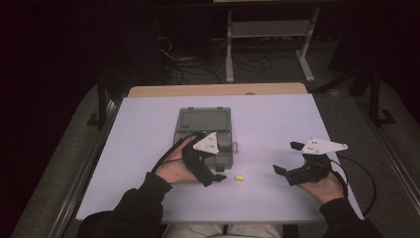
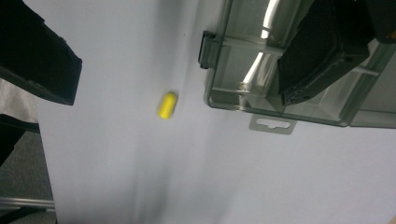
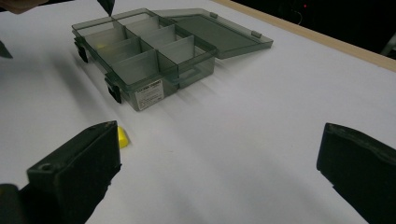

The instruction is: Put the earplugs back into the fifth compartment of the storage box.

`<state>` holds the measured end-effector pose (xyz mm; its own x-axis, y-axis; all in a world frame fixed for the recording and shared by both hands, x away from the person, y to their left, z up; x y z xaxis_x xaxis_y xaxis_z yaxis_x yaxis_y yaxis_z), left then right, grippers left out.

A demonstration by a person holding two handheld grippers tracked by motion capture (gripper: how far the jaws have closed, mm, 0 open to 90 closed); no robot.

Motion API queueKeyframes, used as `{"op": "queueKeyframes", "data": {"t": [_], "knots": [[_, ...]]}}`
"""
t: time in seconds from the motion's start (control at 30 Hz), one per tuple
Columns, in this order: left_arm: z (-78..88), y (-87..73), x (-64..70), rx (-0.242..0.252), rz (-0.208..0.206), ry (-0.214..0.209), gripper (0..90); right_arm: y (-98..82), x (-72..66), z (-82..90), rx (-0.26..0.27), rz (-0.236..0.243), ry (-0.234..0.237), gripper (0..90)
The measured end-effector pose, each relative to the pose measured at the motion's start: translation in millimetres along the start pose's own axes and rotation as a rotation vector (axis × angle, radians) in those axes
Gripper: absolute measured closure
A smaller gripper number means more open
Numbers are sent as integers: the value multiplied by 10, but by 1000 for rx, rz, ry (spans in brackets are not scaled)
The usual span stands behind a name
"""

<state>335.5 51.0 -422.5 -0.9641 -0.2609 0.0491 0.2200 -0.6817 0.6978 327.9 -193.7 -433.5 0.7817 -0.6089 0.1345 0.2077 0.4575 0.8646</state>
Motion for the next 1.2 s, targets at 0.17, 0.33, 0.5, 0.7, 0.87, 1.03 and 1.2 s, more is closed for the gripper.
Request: {"op": "queueKeyframes", "data": {"t": [0.17, 0.33, 0.5, 0.7, 0.87, 1.03, 1.2], "knots": [[-80, 26, 69, -6, -13, -18, 0, 3, 1, 3, 2, 1, -1, 0], [-200, 16, 139, -34, -33, -32, 0, 3, 0, 2, 1, 1, 1, 0], [-311, 22, 200, -54, -51, -54, 0, 2, -7, -8, -1, 6, 4, 0], [-413, 12, 261, -87, -70, -86, 15, 3, -7, -6, 1, 6, 5, 0], [-485, 15, 289, -97, -78, -107, 80, 3, -10, -8, -1, 7, 5, 0], [-551, 11, 278, -112, -81, -118, 138, 3, -8, -8, -1, 6, 6, 0], [-622, -16, 224, -130, -81, -113, 195, 3, -9, -8, 0, 8, 8, 0]]}}
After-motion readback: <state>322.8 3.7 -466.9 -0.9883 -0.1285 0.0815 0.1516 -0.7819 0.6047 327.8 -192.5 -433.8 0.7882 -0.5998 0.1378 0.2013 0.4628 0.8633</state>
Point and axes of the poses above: each handheld gripper's, and its own axes: z roughly backward along the jaws, y roughly out of its top, x roughly to its right, the point moved 7 cm from there along -z, roughly forward along the jaws, and after that the axes turned 10 degrees about z, right-handed, at the moved point
